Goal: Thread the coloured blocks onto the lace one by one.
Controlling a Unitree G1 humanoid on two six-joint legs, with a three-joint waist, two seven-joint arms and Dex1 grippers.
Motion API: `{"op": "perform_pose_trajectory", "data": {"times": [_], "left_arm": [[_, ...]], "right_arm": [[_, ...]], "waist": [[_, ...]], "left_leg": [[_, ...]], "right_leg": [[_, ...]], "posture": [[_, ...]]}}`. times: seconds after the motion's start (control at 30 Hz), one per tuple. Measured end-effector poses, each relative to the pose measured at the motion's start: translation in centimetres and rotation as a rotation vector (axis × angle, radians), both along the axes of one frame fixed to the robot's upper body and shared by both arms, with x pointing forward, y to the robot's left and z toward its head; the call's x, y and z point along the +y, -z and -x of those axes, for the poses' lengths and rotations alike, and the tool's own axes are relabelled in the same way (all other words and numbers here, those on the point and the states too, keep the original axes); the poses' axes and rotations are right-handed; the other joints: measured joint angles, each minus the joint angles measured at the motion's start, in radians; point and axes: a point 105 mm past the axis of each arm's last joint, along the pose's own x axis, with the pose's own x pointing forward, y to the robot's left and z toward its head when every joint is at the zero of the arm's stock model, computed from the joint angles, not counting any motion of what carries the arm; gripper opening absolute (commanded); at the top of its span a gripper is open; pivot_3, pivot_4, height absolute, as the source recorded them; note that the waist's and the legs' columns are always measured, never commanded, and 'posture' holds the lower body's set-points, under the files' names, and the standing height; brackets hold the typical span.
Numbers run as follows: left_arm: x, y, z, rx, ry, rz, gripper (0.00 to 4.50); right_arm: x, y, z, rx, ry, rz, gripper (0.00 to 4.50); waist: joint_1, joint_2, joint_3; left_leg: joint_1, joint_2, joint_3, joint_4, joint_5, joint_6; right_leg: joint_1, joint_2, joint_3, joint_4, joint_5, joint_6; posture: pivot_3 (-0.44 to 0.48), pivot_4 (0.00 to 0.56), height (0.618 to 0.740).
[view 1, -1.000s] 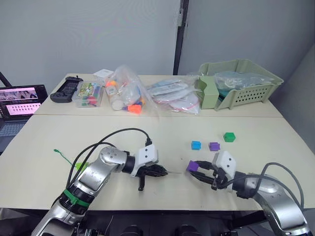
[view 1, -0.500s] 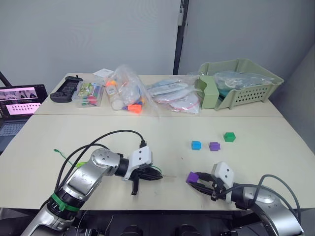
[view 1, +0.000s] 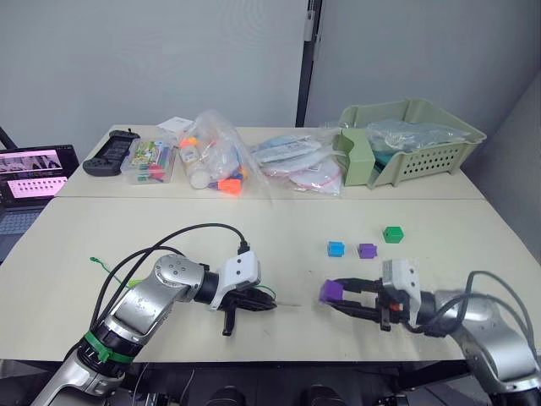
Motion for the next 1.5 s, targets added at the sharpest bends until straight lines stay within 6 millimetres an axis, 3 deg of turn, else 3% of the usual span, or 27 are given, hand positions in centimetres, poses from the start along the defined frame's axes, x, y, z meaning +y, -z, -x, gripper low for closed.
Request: {"op": "perform_pose_trajectory", "data": {"times": [0.1, 0.37, 0.63, 0.83, 1.3, 1.37, 1.5], "left_arm": [[-0.1, -0.1, 0.2, 0.003, 0.004, 0.001, 0.00], [-0.2, -0.2, 0.7, 0.009, 0.004, 0.005, 0.00], [0.1, -0.2, 0.9, 0.011, -0.005, -0.011, 0.00], [0.1, -0.3, 0.9, 0.008, -0.007, -0.016, 0.00], [0.3, -0.1, 0.8, 0.003, -0.031, -0.019, 0.00], [0.3, -0.1, 0.8, -0.001, -0.035, -0.018, 0.00], [0.3, -0.1, 0.8, -0.004, -0.038, -0.017, 0.00]], "right_arm": [[-0.1, -0.3, 0.0, -0.014, -0.023, 0.027, 1.15], [-0.8, 2.0, 0.0, -0.006, -0.055, 0.107, 1.15], [-1.9, 6.2, -0.7, 0.070, -0.014, 0.244, 1.15], [-1.8, 6.5, -1.0, 0.078, 0.011, 0.229, 1.15], [-0.8, 7.1, -0.7, 0.116, 0.403, 0.034, 1.15], [-0.5, 7.2, -0.4, 0.120, 0.464, 0.012, 2.20], [-0.1, 7.6, 0.5, 0.159, 0.494, -0.009, 3.56]], "waist": [[0.005, 0.000, 0.000], [0.002, 0.000, 0.001], [0.001, 0.000, 0.001], [0.001, 0.000, 0.001], [-0.004, 0.000, 0.001], [-0.003, 0.000, 0.001], [-0.002, 0.001, 0.001]], "left_leg": [[-0.001, -0.001, 0.000, 0.000, 0.000, 0.000], [0.000, 0.000, 0.000, 0.000, 0.000, 0.000], [0.000, -0.001, 0.000, 0.000, 0.000, 0.000], [0.001, 0.000, 0.000, 0.000, 0.000, 0.000], [0.002, 0.003, 0.001, 0.000, 0.000, 0.000], [0.002, 0.003, 0.001, 0.000, 0.000, 0.000], [0.000, 0.003, 0.002, 0.000, 0.000, 0.000]], "right_leg": [[0.000, -0.001, 0.000, 0.000, 0.000, 0.000], [0.000, -0.001, 0.000, 0.000, 0.000, 0.000], [0.000, -0.001, 0.000, 0.000, 0.000, 0.000], [0.001, 0.000, 0.000, 0.000, 0.000, 0.000], [0.001, 0.001, 0.001, 0.001, 0.000, -0.001], [0.001, 0.001, 0.001, 0.001, 0.000, -0.001], [-0.001, 0.000, 0.002, 0.001, 0.000, -0.001]], "posture": [[0.000, 0.150, 0.740], [0.000, 0.150, 0.740], [0.000, 0.150, 0.740], [0.000, 0.150, 0.740], [0.000, 0.150, 0.740], [0.000, 0.150, 0.740], [0.000, 0.150, 0.740]]}}
